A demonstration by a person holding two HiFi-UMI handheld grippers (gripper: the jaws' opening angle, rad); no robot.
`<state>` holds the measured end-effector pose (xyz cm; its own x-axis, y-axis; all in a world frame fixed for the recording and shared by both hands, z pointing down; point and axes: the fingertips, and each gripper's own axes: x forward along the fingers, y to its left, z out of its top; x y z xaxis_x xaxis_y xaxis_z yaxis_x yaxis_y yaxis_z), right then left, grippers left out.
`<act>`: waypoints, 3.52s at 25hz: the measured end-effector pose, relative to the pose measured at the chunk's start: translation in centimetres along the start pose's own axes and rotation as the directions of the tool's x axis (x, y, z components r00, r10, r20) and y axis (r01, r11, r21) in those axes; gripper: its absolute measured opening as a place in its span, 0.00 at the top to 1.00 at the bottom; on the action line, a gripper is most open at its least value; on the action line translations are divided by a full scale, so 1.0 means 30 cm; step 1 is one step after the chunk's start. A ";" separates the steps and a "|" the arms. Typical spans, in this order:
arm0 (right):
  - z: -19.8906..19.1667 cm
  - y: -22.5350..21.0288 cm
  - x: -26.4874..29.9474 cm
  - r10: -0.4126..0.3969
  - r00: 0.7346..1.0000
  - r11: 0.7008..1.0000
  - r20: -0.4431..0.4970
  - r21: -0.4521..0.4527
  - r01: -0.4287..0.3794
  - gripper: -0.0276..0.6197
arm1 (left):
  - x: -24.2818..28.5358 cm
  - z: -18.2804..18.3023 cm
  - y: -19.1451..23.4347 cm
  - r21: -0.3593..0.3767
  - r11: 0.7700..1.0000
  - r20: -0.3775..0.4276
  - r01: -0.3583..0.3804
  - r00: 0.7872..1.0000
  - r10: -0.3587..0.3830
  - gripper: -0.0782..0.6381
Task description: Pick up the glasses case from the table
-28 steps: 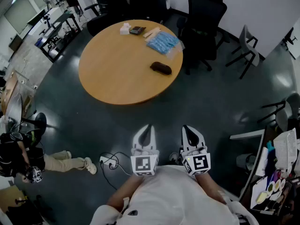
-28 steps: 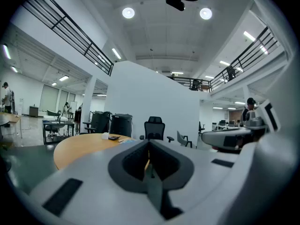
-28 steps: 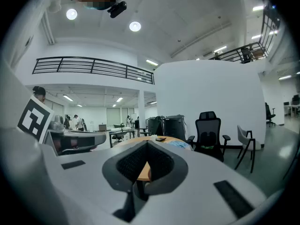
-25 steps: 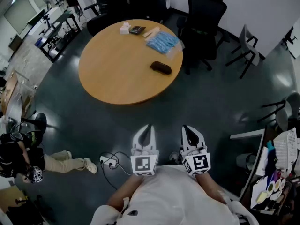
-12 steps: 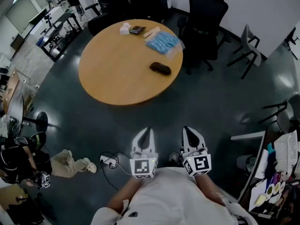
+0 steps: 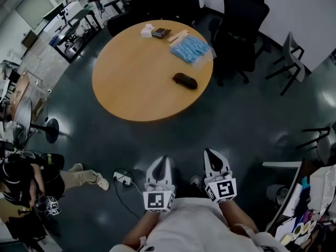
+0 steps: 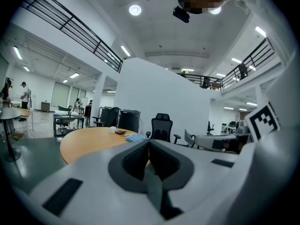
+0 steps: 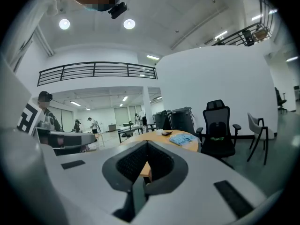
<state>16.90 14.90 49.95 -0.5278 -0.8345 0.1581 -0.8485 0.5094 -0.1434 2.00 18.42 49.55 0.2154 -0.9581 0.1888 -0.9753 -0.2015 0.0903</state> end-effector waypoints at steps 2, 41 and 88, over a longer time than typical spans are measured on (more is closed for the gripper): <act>-0.003 -0.017 0.048 0.001 1.000 1.000 -0.009 0.005 -0.001 0.93 | 0.042 -0.001 0.029 0.007 1.000 -0.007 -0.010 1.000 0.010 0.88; -0.723 -0.584 1.551 0.029 0.361 0.797 -0.932 -0.196 -0.571 0.48 | 1.161 0.167 0.592 -0.078 0.995 -0.094 0.070 0.993 -0.077 0.88; 0.306 -0.236 1.121 0.163 0.985 0.986 0.060 -0.043 -0.160 0.44 | 1.091 0.307 0.533 -0.059 0.992 0.034 0.112 0.993 -0.110 0.88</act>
<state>5.50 -18.70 47.32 -0.6554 -0.7517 0.0735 -0.7539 0.6451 -0.1246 -6.98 -18.02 48.18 0.3199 -0.9364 0.1444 -0.9404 -0.2953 0.1685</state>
